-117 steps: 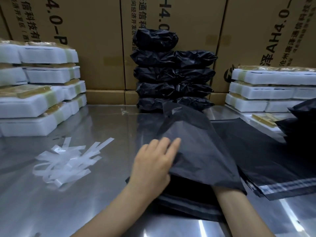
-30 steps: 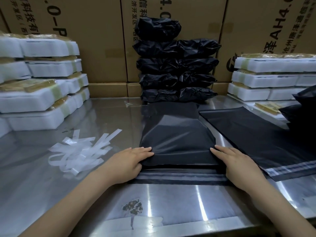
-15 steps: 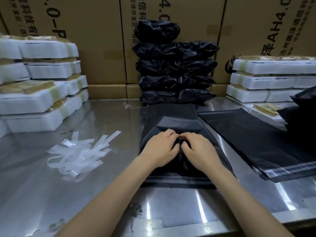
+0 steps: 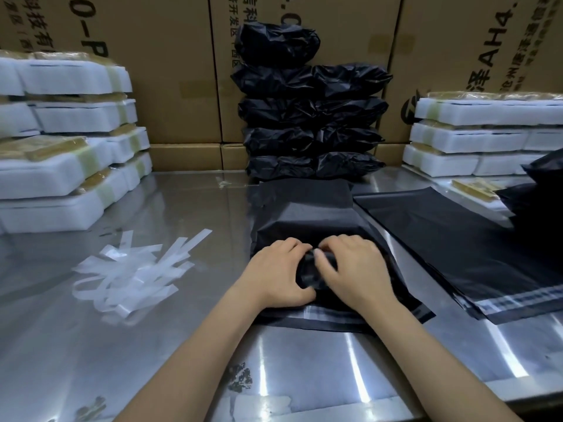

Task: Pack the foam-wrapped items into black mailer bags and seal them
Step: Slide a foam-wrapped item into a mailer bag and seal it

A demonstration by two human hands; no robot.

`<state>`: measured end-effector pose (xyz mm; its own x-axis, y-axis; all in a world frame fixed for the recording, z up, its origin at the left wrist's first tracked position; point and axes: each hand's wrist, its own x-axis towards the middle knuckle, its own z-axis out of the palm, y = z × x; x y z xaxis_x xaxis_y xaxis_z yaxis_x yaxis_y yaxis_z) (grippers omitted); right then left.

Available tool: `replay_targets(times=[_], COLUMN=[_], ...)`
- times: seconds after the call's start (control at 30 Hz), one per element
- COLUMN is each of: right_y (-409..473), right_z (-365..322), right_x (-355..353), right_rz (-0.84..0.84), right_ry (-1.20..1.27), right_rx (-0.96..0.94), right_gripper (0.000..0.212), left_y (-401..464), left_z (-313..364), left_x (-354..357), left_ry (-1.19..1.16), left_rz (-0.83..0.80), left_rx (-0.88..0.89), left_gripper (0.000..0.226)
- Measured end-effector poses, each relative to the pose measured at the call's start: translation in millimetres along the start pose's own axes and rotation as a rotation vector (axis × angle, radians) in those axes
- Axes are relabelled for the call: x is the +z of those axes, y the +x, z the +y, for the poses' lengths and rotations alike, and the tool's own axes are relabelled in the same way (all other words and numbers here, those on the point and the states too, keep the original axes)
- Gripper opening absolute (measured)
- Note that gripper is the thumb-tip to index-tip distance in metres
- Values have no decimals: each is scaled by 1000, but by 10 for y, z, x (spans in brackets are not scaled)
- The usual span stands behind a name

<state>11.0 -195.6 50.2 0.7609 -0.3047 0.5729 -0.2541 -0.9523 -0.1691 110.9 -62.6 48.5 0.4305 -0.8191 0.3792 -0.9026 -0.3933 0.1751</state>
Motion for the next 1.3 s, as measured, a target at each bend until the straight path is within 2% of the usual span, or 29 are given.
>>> replay_targets(times=[0.1, 0.23, 0.53, 0.67, 0.8, 0.9, 0.97, 1.07, 1.17, 1.23, 1.3], right_y=[-11, 9, 143, 173, 166, 138, 137, 151, 211, 256, 300], right_z=[-28, 93, 215, 304, 380, 375, 347, 278, 202, 172, 211], right_x=[34, 33, 152, 178, 160, 134, 118, 145, 213, 239, 241], right_rz=[-103, -112, -302, -278, -241, -246, -244, -209, -219, -258, -262], right_ry=[50, 42, 40, 47, -7, -34, -50, -16, -9, -20, -5], right_rx=[-32, 40, 95, 202, 281, 245, 142, -28, -104, -78, 29], right_gripper=[42, 50, 53, 54, 67, 81, 85, 64, 41, 37, 35], left_y=[7, -4, 80, 84, 96, 94, 102, 122, 142, 165, 204], left_z=[21, -52, -257, -348, -385, -388, -381, -360, -344, -344, -355], left_x=[-8, 7, 119, 101, 79, 83, 81, 73, 89, 102, 115], left_ry=[-68, -70, -141, -161, -207, -193, -212, -170, -138, -150, -168], left_rz=[-50, -84, -83, -91, -87, -66, -23, 17, -70, -133, -155], left_rx=[23, 8, -219, -265, -279, -277, -300, -288, -186, -156, -183], left_gripper=[74, 77, 64, 61, 51, 41, 37, 37, 47, 53, 54])
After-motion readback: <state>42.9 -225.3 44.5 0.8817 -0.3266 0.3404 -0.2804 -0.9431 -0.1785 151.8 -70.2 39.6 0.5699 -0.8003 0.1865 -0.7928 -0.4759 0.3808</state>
